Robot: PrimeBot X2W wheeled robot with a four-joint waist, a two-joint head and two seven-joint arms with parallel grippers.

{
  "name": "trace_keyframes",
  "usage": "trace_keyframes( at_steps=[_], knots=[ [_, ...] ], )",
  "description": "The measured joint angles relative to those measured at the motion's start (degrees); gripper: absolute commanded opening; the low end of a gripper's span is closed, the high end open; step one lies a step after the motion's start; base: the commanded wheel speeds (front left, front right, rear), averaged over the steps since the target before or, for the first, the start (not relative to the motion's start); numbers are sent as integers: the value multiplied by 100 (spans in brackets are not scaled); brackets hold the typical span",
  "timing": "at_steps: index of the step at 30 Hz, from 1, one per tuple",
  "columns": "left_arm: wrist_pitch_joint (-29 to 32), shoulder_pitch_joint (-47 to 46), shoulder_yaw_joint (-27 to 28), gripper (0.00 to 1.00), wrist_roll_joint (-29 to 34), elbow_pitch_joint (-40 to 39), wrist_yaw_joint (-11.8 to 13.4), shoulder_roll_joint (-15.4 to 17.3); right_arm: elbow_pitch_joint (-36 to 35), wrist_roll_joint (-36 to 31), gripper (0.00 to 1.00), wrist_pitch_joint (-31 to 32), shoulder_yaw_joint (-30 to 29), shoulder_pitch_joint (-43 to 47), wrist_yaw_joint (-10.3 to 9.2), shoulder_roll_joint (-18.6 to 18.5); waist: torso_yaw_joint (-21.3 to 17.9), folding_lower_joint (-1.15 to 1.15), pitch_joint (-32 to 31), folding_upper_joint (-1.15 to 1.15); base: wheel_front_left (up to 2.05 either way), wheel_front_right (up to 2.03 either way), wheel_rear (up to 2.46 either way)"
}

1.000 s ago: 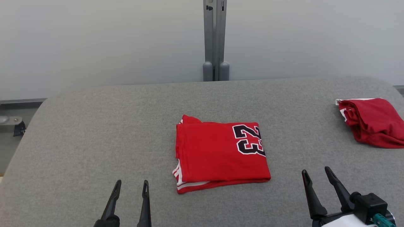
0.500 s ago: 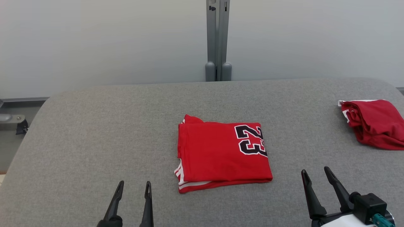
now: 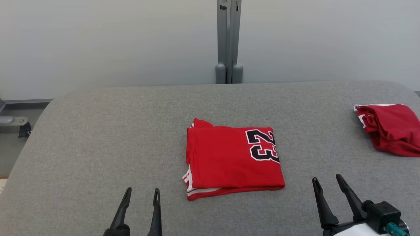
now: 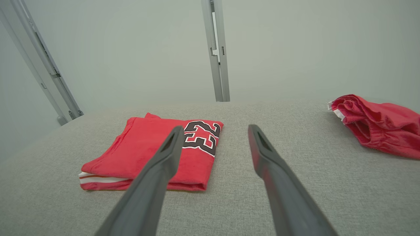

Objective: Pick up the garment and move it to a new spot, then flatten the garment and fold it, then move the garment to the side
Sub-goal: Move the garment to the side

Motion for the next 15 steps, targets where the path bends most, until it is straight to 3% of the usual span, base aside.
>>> trace_keyframes(
  at_steps=[15],
  knots=[
    [0,-14,-80,100,25,23,-48,0,144,75,100,0,79,-10,0,-41,121,0,167,0,0,0,0]
  ],
)
